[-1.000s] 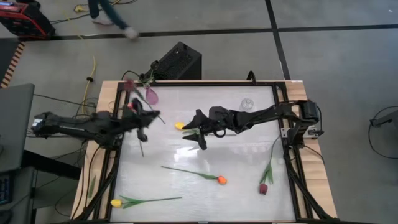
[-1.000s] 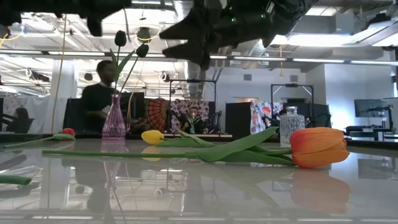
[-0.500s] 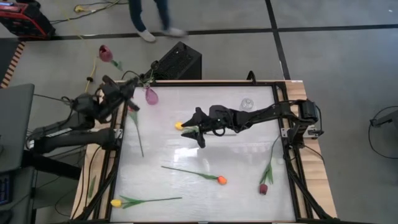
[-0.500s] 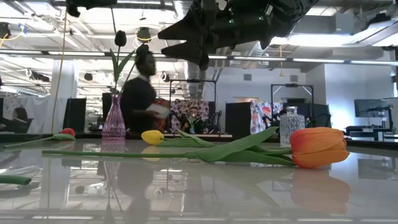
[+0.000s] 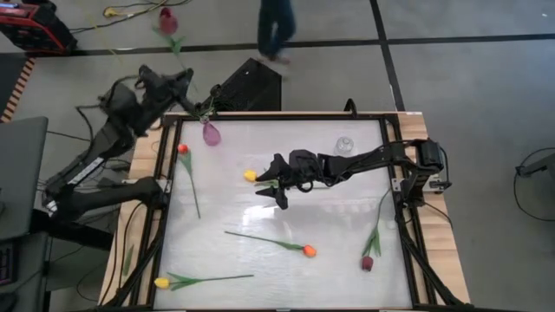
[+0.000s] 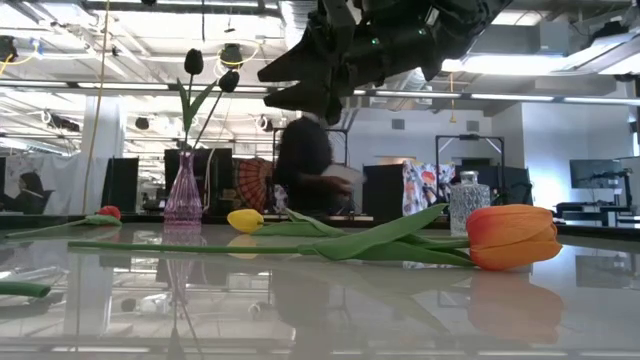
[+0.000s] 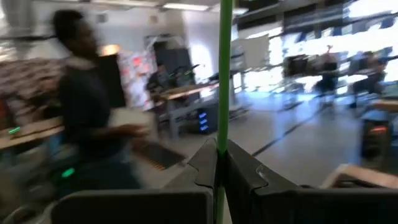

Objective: Sort flowers into vase by color
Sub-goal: Put the top red tulip into the violet vase

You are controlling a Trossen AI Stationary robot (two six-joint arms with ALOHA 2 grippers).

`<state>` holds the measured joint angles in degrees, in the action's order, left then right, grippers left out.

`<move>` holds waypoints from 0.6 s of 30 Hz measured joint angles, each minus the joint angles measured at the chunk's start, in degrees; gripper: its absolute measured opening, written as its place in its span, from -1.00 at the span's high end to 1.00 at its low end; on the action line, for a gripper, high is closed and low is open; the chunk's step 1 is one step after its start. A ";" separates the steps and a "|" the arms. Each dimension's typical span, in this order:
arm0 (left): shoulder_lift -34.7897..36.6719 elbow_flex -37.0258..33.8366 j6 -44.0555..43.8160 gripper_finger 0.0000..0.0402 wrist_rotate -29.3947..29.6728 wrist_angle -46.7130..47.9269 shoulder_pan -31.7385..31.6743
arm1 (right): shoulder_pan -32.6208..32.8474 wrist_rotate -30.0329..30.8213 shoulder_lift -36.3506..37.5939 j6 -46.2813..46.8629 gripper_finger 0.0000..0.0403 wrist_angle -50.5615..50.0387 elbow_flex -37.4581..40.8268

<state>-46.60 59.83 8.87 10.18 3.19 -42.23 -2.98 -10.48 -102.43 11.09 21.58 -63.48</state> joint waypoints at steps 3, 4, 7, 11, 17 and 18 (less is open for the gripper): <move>-4.04 0.48 -1.47 1.00 -2.92 0.22 -7.39 | 0.00 0.00 0.00 0.00 -0.27 0.04 0.00; -5.45 0.48 -2.88 1.00 -4.51 0.91 -10.41 | 0.09 0.00 0.00 0.00 -0.27 -0.07 0.00; -9.71 -0.23 -8.75 1.00 -12.95 3.50 -19.79 | 0.66 0.00 0.00 -0.02 -0.27 -1.37 0.00; -13.14 -1.12 -14.24 1.00 -27.52 3.47 -29.11 | 1.63 0.00 0.00 -0.28 -0.27 -4.13 0.00; -12.66 -6.42 -14.94 1.00 -32.81 0.94 -33.13 | 2.53 0.00 0.00 -1.07 -0.27 -6.49 0.01; -12.33 -7.66 -14.93 1.00 -33.39 -0.50 -33.03 | 2.67 0.02 0.00 -1.07 -0.27 -6.64 0.02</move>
<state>-58.93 52.17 -6.06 -23.21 2.69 -75.26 -0.31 -10.46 -102.43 10.02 14.94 -63.47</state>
